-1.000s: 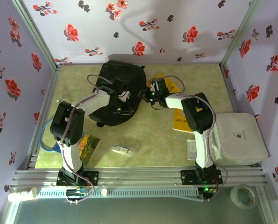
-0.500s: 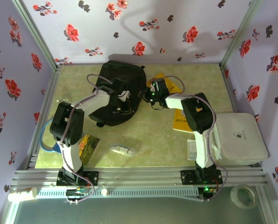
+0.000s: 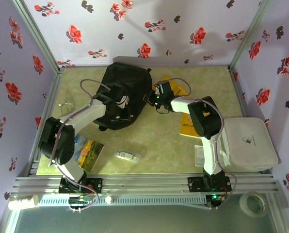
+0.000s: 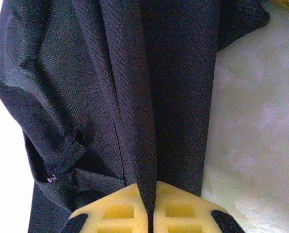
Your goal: Pack books, pencil case, and school supplies into a backpack
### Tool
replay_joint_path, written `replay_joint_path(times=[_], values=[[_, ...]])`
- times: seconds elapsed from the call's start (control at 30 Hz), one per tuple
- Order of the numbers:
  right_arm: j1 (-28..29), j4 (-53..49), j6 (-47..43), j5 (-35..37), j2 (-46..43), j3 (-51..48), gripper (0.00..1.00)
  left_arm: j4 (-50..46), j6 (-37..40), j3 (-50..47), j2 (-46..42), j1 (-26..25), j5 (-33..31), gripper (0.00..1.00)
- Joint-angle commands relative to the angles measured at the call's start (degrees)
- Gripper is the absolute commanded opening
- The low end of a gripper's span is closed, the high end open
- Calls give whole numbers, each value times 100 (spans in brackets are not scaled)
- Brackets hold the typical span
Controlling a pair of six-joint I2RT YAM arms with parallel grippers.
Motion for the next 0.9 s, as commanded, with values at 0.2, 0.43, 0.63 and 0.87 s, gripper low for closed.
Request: replay_joint_path(times=[0.2,0.43,0.63,0.87], values=[[-209,-827,-259,1163,309,599,0,-986,-492,-595,-831,70,-864,0],[-264,-710,-298,-33,-18,720,16,-564,-219,-306,-782,109,-343,0],[22,-459,785,-249,-1548,-1204,52,-141,12,-39,-614,-25,204,0],[784,-45,1593,-157,-2029,-1922,71,8,-9,49,-505,-248,354,0]])
